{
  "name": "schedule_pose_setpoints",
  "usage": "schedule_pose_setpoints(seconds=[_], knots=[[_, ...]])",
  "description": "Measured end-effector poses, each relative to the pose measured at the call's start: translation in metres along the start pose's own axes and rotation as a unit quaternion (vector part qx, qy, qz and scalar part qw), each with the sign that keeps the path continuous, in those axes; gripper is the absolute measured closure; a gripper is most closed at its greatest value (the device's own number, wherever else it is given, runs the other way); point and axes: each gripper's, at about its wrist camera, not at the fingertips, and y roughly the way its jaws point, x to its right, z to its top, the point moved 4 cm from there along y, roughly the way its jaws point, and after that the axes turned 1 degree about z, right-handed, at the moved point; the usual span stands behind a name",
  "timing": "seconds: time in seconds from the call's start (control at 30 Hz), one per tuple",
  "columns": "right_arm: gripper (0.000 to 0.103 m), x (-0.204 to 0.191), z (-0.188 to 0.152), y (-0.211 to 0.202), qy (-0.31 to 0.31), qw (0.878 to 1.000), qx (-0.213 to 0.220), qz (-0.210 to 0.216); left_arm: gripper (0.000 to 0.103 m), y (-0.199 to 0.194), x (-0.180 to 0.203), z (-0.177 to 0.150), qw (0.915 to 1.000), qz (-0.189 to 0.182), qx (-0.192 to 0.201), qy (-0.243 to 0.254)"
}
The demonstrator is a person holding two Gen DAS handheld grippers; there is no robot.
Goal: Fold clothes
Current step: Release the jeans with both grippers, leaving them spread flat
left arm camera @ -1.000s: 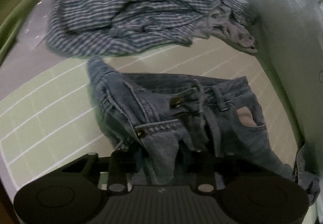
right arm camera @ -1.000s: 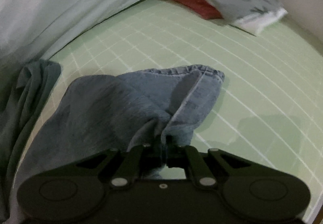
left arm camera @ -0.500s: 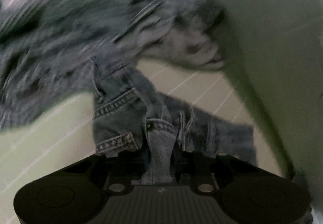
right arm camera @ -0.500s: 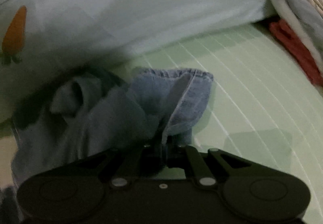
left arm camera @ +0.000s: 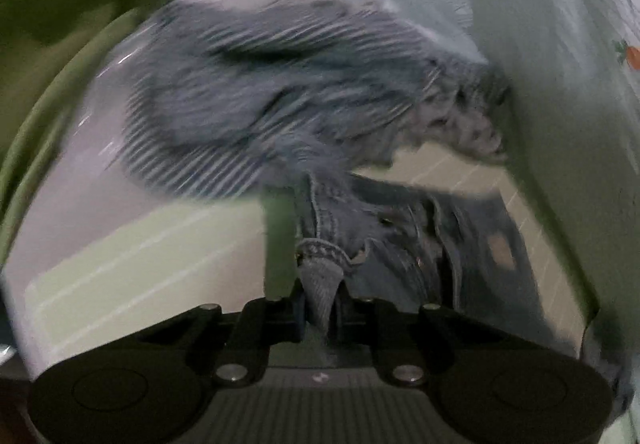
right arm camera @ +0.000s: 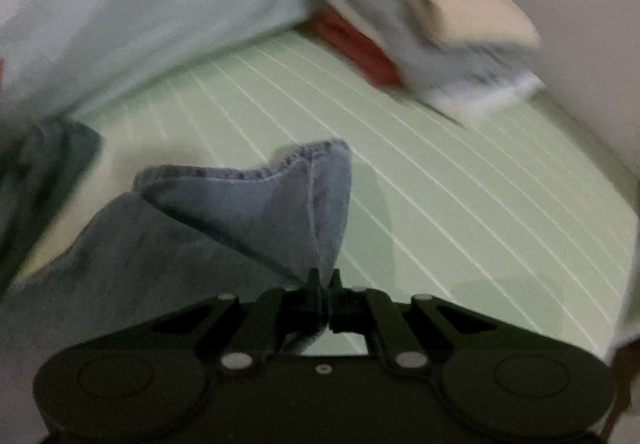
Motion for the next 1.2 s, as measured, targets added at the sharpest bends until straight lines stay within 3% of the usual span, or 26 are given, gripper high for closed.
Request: schedule_pose_setpoints(seconds=[0.13,0.27,0.43,0.5,0.57,0.67,0.8,0.87,1.0,1.07,1.1,1.13,1.2], knots=[[0.1,0.043,-0.048,-0.009,0.023,0.999,-0.028,-0.002,0.085,-0.009,-0.03,-0.042,0.9992,0.03,-0.022,0.011],[0.095,0.06,-0.057,-0.016,0.042,0.998,-0.032,0.038,0.073,-0.02,-0.031,-0.058,0.998,0.042,-0.018,0.043],[0.061,0.057,-0.033,-0.038,0.024,0.997,0.019,0.067,0.047,-0.038,-0.015,-0.061,0.9975,0.044,0.011,0.054],[0.056,0.055,-0.018,-0.043,0.01,0.996,0.047,0.077,0.043,-0.048,-0.007,-0.066,0.997,0.045,0.028,0.057],[0.05,0.051,-0.003,-0.039,-0.01,0.994,0.063,0.089,0.038,-0.058,0.001,-0.073,0.996,0.047,0.045,0.061],[0.045,0.036,0.017,-0.017,-0.056,0.99,0.054,0.12,0.033,-0.065,0.013,-0.086,0.9954,0.049,0.054,0.063],[0.038,0.004,0.03,0.017,-0.147,0.976,0.035,0.157,0.03,-0.071,0.029,-0.104,0.9954,0.05,0.056,0.061],[0.033,-0.014,0.03,0.029,-0.204,0.963,0.033,0.173,0.03,-0.075,0.038,-0.11,0.995,0.051,0.058,0.063],[0.035,-0.033,0.032,0.047,-0.263,0.946,0.021,0.186,0.029,-0.083,0.054,-0.123,0.9943,0.054,0.062,0.069],[0.044,-0.032,0.034,0.052,-0.264,0.943,0.012,0.2,0.029,-0.086,0.062,-0.128,0.9938,0.056,0.063,0.072],[0.059,-0.03,0.035,0.054,-0.261,0.942,0.008,0.209,0.029,-0.087,0.066,-0.129,0.9936,0.057,0.064,0.073],[0.081,-0.027,0.036,0.056,-0.26,0.941,0.005,0.216,0.029,-0.088,0.069,-0.13,0.9933,0.059,0.064,0.075],[0.093,-0.019,0.037,0.054,-0.266,0.94,0.014,0.212,0.029,-0.088,0.076,-0.131,0.9929,0.061,0.064,0.079]])
